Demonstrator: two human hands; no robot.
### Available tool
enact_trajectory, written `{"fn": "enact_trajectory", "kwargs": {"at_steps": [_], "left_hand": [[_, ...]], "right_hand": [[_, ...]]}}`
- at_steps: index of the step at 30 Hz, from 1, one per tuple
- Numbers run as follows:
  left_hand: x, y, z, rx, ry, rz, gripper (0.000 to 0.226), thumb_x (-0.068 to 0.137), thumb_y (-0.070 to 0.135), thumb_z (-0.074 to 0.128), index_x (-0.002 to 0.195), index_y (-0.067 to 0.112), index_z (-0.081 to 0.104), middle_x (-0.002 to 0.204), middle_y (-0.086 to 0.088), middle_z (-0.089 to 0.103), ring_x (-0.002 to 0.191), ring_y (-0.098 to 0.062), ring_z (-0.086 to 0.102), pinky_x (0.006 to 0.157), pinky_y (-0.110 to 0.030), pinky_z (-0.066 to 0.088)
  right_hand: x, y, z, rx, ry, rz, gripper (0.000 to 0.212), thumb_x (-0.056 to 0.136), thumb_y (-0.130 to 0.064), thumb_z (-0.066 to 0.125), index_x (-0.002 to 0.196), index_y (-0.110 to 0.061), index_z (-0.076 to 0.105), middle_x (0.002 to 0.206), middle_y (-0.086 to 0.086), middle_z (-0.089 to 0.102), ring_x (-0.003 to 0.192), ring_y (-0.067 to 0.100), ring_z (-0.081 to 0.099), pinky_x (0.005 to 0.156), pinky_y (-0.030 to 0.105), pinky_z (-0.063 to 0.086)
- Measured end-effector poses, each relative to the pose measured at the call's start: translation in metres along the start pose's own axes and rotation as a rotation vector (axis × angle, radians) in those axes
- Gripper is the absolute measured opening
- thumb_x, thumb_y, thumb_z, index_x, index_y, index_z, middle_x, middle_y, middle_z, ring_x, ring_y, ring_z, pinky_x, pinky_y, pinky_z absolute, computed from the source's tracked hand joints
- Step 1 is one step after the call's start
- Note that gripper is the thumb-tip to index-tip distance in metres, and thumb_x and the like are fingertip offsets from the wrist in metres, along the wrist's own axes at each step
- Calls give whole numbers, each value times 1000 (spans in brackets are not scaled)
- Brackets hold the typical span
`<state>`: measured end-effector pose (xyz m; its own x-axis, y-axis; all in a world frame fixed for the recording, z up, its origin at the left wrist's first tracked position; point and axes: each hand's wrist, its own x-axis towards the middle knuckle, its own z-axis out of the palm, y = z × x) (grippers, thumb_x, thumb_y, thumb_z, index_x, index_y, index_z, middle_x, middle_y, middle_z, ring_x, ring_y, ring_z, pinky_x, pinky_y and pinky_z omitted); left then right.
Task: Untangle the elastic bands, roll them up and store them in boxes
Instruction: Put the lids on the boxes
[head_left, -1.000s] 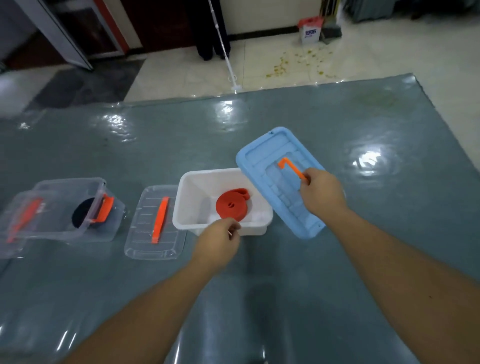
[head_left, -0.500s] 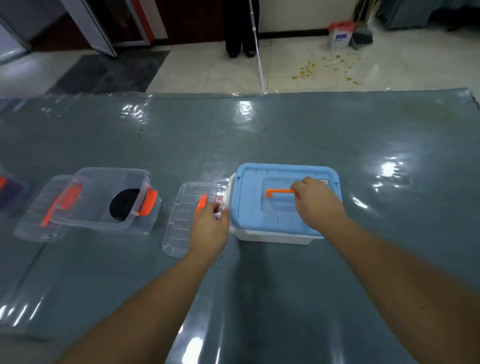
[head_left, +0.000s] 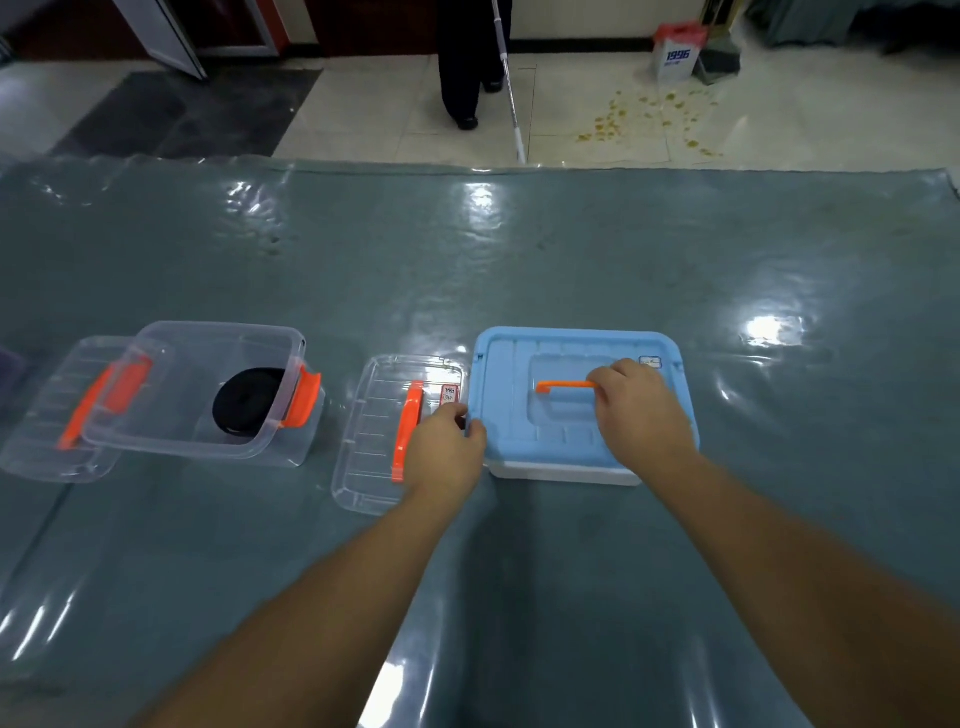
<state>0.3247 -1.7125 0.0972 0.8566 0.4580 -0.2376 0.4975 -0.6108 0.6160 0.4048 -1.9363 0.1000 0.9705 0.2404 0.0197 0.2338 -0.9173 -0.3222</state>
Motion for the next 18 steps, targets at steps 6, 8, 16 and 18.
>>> {"fn": "enact_trajectory", "kwargs": {"at_steps": [6, 8, 16, 18], "left_hand": [[-2, -1, 0, -34, -23, -13, 36, 102, 28, 58, 133, 14, 67, 120, -3, 75, 103, -23, 70, 88, -31, 53], [-3, -1, -1, -39, -30, -18, 36, 101, 27, 58, 134, 14, 66, 120, -2, 75, 103, -23, 70, 87, -30, 52], [-1, -7, -2, -103, -138, -38, 41, 98, 19, 60, 138, 16, 62, 126, 2, 72, 106, -24, 70, 95, -37, 57], [-6, -9, -2, -154, -131, -11, 45, 100, 19, 60, 145, 21, 57, 132, 15, 59, 111, -22, 69, 98, -40, 57]], "right_hand": [[-12, 0, 4, 45, 26, 22, 26, 103, -8, 53, 120, -12, 72, 114, 9, 67, 106, 33, 59, 77, 44, 54], [-16, 0, 5, 51, 21, 20, 26, 103, -7, 53, 120, -11, 72, 114, 9, 67, 106, 34, 58, 78, 44, 54], [-27, -1, 14, 64, -11, 51, 26, 101, -6, 55, 121, -9, 72, 116, 9, 67, 112, 34, 58, 82, 43, 53], [-32, -1, 20, 75, -26, 54, 27, 101, -5, 55, 123, -8, 71, 120, 9, 68, 116, 33, 58, 88, 43, 53]]}}
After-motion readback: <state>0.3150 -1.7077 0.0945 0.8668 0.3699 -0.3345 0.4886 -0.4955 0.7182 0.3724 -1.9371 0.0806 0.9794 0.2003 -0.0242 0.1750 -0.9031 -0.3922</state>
